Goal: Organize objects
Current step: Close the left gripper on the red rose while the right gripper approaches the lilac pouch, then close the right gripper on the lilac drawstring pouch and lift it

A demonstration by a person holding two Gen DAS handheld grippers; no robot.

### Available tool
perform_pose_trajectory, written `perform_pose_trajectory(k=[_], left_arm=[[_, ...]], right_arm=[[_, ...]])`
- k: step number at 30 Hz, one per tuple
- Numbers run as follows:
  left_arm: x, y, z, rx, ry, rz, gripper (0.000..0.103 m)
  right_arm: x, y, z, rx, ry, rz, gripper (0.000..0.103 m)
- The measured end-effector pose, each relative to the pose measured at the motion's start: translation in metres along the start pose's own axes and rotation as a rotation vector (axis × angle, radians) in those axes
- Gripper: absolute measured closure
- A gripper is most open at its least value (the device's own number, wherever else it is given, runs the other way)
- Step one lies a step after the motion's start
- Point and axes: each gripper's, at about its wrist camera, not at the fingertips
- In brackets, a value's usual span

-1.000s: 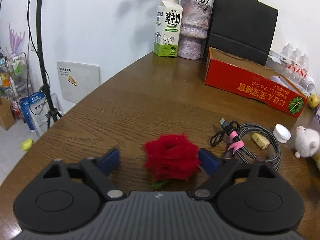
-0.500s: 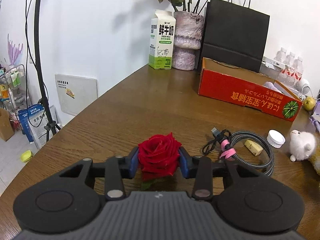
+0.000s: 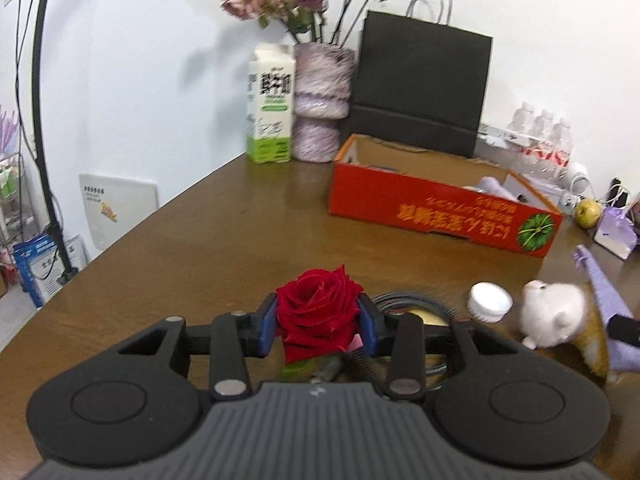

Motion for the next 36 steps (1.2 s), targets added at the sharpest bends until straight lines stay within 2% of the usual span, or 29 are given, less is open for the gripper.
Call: perform_pose_trajectory(k=[9,20,27,36], left_arm=[[-0.004,0.002,0.017,0.000,0.033,0.047,0.062],[-0.001,0.009,0.017,-0.029,0.066,0.064,0.062],[0.000,0.010,0.017,-0.030,0.067,0.062,0.062],[-0.001,0.010,0.016,-0.026,0.066,0.062,0.062]], right_arm=[[-0.003,0.006,-0.006,0.034,0.001,0.032,0.000],[-0.003,0.006,0.010,-0.065,0.007,0.032,0.001],[-0.003,0.007,0.013,-0.090,-0.005,0.037,0.025],[-0.005,0.012,0.035,-0.239,-0.059,0.023,0.053]])
Point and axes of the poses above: each gripper's, at about its wrist camera, not at the fingertips, and x roughly against the way its jaws point, z to its right, y to its underside, and after that the axes turned 1 degree about -z, right-handed
